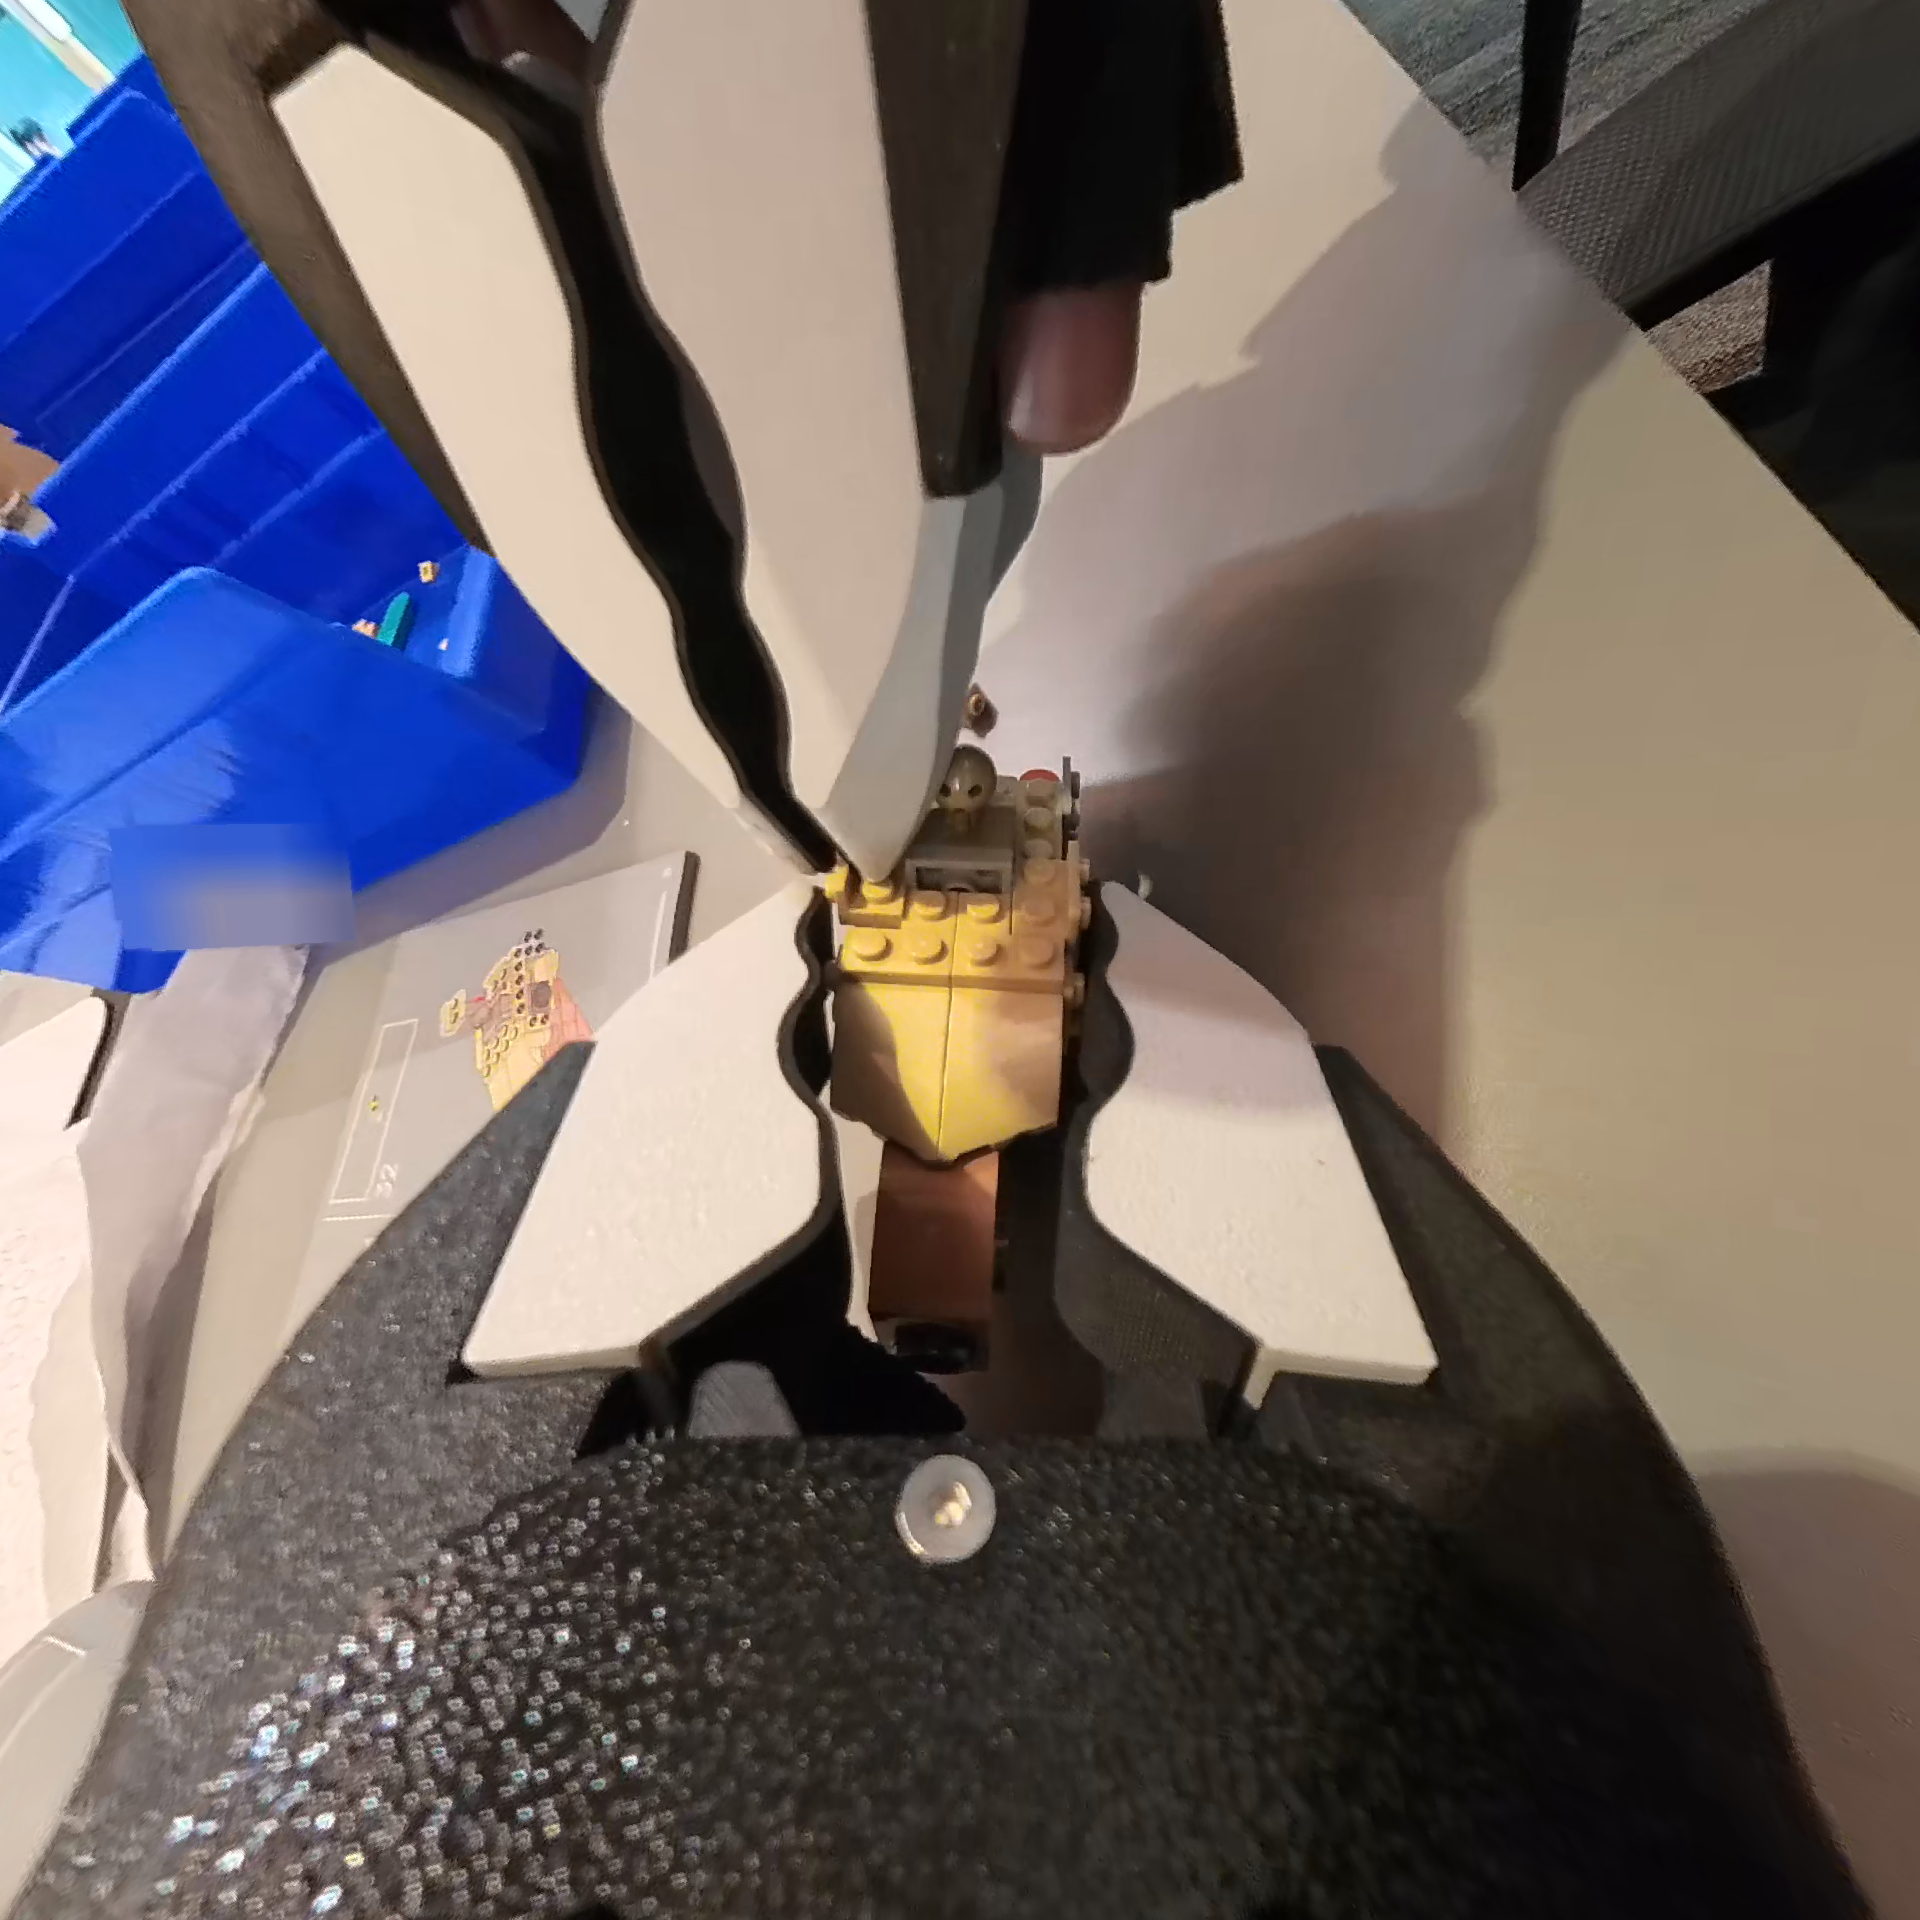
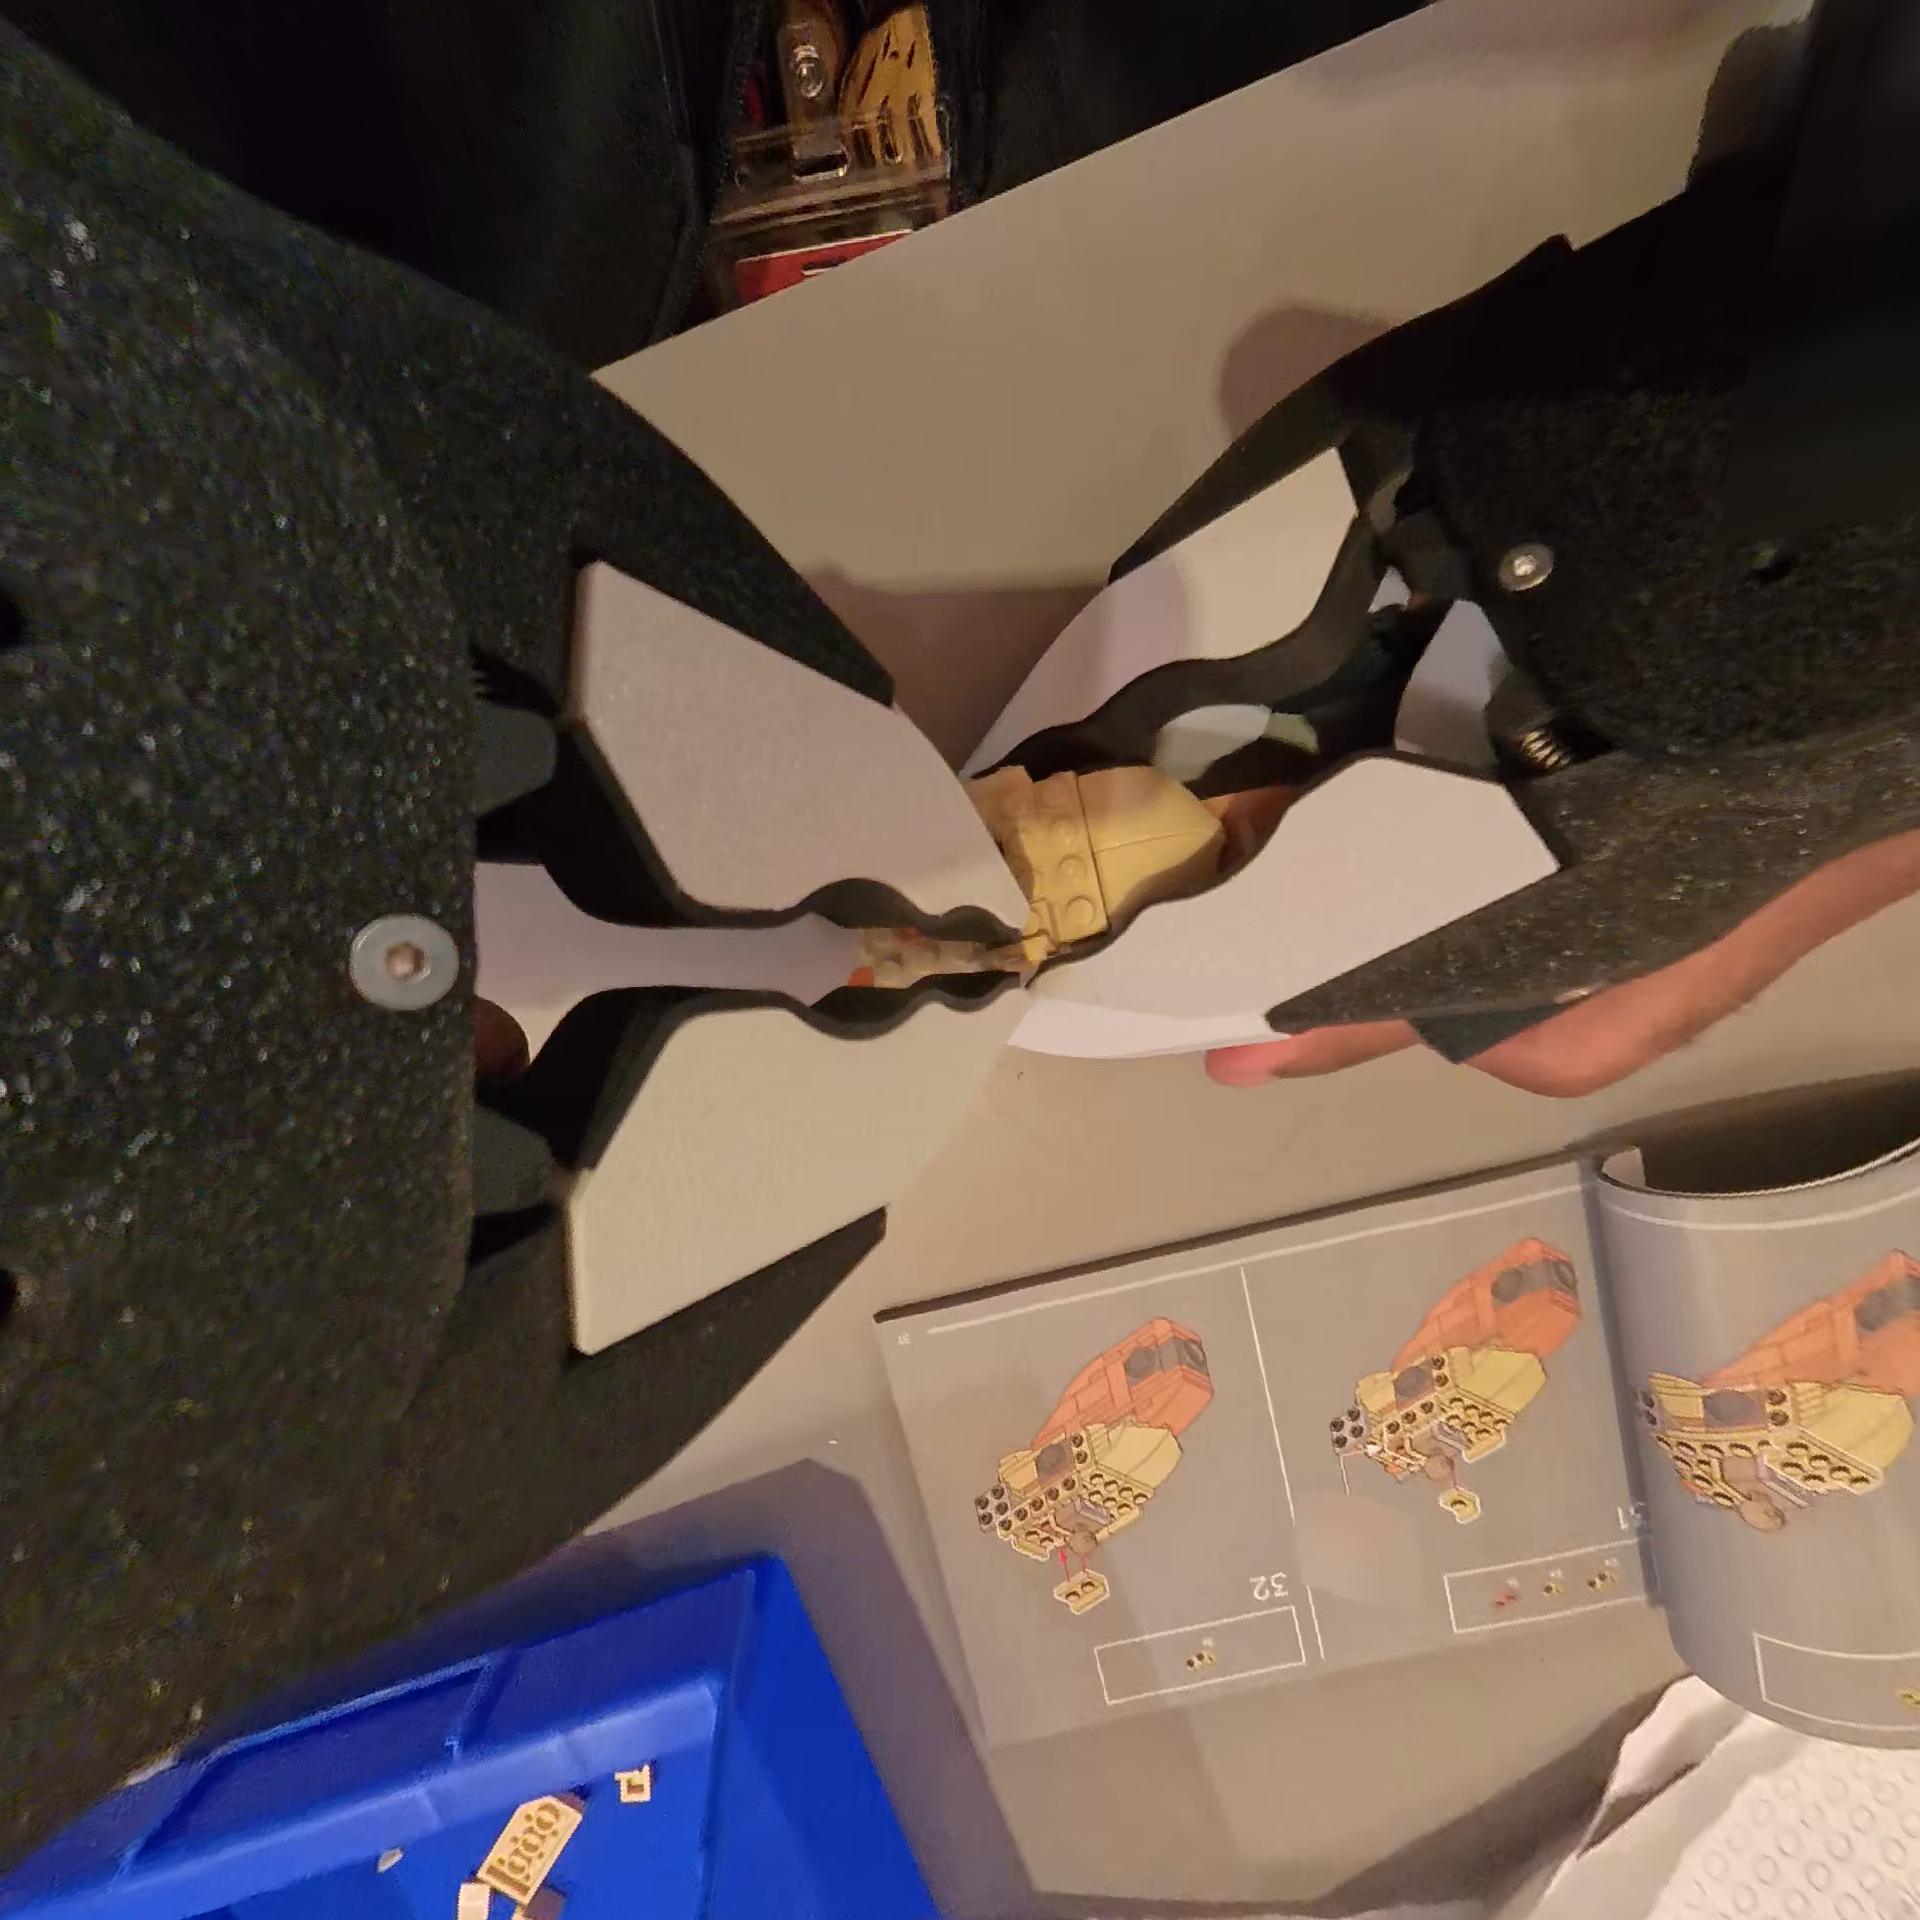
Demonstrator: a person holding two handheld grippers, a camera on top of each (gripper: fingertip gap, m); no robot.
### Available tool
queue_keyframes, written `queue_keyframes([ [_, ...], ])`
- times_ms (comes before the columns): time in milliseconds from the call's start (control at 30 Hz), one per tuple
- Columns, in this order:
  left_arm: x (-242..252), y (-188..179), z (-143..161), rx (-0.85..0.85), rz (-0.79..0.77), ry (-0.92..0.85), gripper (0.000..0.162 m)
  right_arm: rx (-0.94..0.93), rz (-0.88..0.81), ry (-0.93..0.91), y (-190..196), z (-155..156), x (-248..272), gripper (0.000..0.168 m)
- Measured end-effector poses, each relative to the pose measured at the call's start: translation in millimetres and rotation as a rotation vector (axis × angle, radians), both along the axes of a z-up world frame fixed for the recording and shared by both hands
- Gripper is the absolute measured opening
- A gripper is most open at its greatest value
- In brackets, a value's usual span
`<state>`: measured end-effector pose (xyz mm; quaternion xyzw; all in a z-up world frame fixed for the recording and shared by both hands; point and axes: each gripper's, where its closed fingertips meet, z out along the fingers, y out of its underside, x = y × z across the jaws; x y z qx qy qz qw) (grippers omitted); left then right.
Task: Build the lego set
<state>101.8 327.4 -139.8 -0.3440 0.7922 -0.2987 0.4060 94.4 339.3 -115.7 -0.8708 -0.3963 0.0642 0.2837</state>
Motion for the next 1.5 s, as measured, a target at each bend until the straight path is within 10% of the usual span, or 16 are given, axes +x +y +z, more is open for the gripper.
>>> queue_keyframes([
  [1500,2.4,11.6,-0.9,-0.064,0.057,0.035,0.045,-0.072,0.119,-0.012,11.6,-0.9,0.4,0.004],
])
